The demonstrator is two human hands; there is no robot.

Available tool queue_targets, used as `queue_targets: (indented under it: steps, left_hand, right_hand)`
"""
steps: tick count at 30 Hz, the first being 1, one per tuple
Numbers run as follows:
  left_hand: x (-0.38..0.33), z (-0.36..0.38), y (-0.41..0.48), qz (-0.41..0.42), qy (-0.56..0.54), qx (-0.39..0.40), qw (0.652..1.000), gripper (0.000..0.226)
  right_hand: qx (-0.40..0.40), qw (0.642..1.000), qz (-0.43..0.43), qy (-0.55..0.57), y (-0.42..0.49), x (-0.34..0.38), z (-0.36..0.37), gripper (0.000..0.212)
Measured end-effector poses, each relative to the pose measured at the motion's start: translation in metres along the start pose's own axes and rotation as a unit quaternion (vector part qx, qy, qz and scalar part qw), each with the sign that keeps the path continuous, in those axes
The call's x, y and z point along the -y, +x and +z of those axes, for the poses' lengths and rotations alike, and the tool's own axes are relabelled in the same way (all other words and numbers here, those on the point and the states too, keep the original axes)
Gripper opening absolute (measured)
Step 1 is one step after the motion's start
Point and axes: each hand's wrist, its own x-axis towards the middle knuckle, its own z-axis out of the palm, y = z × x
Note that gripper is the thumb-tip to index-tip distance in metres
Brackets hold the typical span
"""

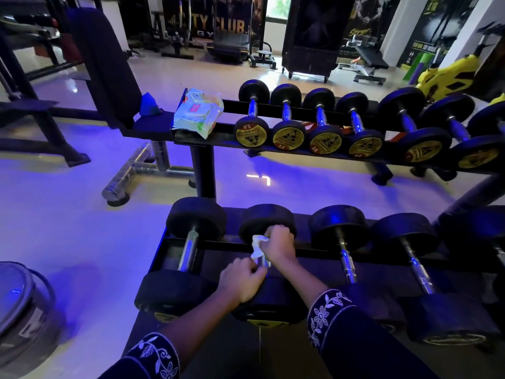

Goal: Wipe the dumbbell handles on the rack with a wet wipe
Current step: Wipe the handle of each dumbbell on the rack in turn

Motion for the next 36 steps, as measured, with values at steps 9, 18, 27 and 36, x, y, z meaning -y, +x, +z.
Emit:
queue_targets:
  steps: [9, 18, 27, 36]
  left_hand:
    - [-0.002, -0.002, 0.000, 0.009, 0.016, 0.010, 1.000, 0.034]
    - [-0.005, -0.004, 0.000, 0.006, 0.029, 0.009, 1.000, 0.040]
    - [-0.005, -0.004, -0.001, 0.007, 0.014, -0.008, 1.000, 0.039]
    - [-0.006, 0.000, -0.012, 0.007, -0.040, -0.022, 0.999, 0.052]
  right_hand:
    - [0.036, 0.992, -0.113, -0.045, -0.005, -0.007, -0.002, 0.022]
    - [0.085, 0.990, -0.107, -0.044, -0.012, -0.011, -0.004, 0.019]
    - [0.068, 0.994, -0.076, -0.049, -0.015, -0.004, -0.003, 0.014]
    - [0.148, 0.846, 0.239, 0.454, -0.002, -0.040, 0.003, 0.037]
